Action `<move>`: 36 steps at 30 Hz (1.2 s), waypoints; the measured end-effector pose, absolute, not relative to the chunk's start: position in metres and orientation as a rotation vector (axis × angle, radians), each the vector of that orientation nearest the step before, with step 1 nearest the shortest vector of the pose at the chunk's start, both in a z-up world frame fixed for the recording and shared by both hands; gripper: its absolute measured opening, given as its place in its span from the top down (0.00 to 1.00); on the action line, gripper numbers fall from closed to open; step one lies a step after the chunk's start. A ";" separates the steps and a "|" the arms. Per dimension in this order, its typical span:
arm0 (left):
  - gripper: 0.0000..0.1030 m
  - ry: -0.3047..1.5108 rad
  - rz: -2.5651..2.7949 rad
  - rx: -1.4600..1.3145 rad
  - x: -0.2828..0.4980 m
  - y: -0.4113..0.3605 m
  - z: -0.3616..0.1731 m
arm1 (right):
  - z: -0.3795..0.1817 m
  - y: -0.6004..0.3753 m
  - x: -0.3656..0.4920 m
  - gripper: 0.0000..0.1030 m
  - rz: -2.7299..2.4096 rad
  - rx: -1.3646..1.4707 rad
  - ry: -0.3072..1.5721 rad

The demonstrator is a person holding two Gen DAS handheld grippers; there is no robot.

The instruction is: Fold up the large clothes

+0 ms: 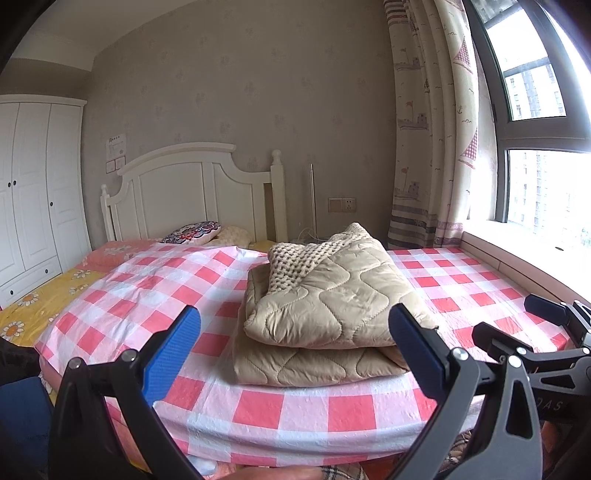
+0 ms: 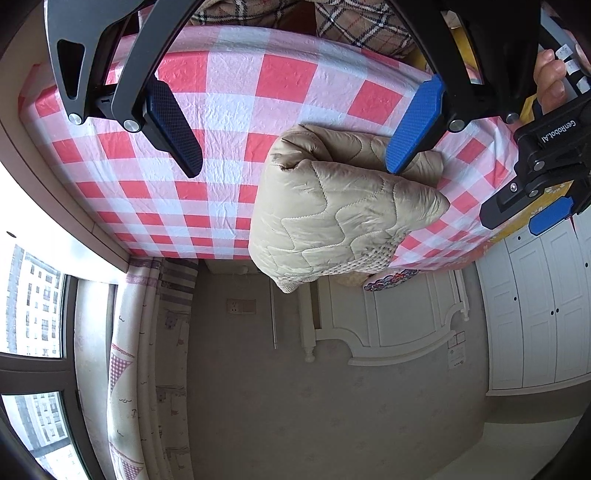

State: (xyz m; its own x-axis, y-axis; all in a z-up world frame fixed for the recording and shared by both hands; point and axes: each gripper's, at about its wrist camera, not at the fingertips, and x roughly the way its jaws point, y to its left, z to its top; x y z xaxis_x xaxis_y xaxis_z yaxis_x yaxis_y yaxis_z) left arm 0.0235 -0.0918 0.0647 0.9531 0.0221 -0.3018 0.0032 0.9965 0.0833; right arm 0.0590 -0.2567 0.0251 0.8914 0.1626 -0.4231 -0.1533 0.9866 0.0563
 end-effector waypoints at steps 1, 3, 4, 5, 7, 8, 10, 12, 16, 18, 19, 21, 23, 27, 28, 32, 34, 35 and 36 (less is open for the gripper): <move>0.02 0.308 0.010 0.082 0.024 -0.091 0.064 | 0.025 -0.256 0.059 0.07 0.164 0.021 0.440; 0.02 0.309 0.010 0.080 0.025 -0.091 0.063 | 0.025 -0.255 0.059 0.07 0.163 0.018 0.441; 0.02 0.310 0.010 0.079 0.025 -0.091 0.063 | 0.025 -0.254 0.059 0.07 0.164 0.019 0.442; 0.02 0.311 0.011 0.078 0.025 -0.091 0.062 | 0.025 -0.254 0.059 0.07 0.165 0.020 0.443; 0.02 0.313 0.010 0.077 0.025 -0.091 0.062 | 0.025 -0.253 0.059 0.07 0.163 0.022 0.443; 0.02 0.316 0.009 0.075 0.025 -0.091 0.061 | 0.025 -0.253 0.059 0.07 0.163 0.021 0.443; 0.02 0.322 0.009 0.073 0.026 -0.090 0.059 | 0.025 -0.253 0.059 0.07 0.163 0.023 0.443; 0.02 0.326 0.009 0.071 0.026 -0.090 0.059 | 0.025 -0.252 0.059 0.07 0.163 0.023 0.445; 0.02 0.332 0.009 0.070 0.027 -0.090 0.058 | 0.023 -0.251 0.059 0.07 0.165 0.024 0.452; 0.02 0.332 0.009 0.070 0.027 -0.090 0.057 | 0.023 -0.250 0.059 0.07 0.165 0.025 0.452; 0.02 0.332 0.010 0.070 0.027 -0.090 0.058 | 0.023 -0.250 0.059 0.07 0.165 0.025 0.452; 0.02 0.335 0.009 0.069 0.027 -0.090 0.057 | 0.023 -0.250 0.059 0.07 0.167 0.025 0.453; 0.02 0.336 0.010 0.069 0.027 -0.090 0.056 | 0.023 -0.249 0.059 0.07 0.166 0.024 0.452; 0.02 0.334 0.010 0.069 0.027 -0.090 0.056 | 0.023 -0.250 0.059 0.07 0.167 0.026 0.453; 0.02 0.335 0.010 0.069 0.027 -0.090 0.056 | 0.023 -0.250 0.059 0.07 0.167 0.026 0.453; 0.02 0.337 0.011 0.068 0.027 -0.090 0.055 | 0.022 -0.250 0.059 0.07 0.168 0.024 0.455; 0.02 0.340 0.012 0.069 0.027 -0.090 0.054 | 0.022 -0.250 0.059 0.07 0.168 0.025 0.456; 0.02 0.342 0.012 0.068 0.027 -0.090 0.054 | 0.022 -0.250 0.059 0.07 0.168 0.025 0.457; 0.02 0.343 0.012 0.068 0.027 -0.090 0.054 | 0.022 -0.250 0.059 0.07 0.167 0.025 0.458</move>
State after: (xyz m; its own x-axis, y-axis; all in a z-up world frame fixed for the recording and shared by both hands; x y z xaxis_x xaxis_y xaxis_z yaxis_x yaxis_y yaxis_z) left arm 0.0273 -0.0904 0.0537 0.9417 0.0231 -0.3356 0.0000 0.9976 0.0687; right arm 0.0594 -0.2496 0.0220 0.8832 0.1666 -0.4384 -0.1552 0.9859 0.0620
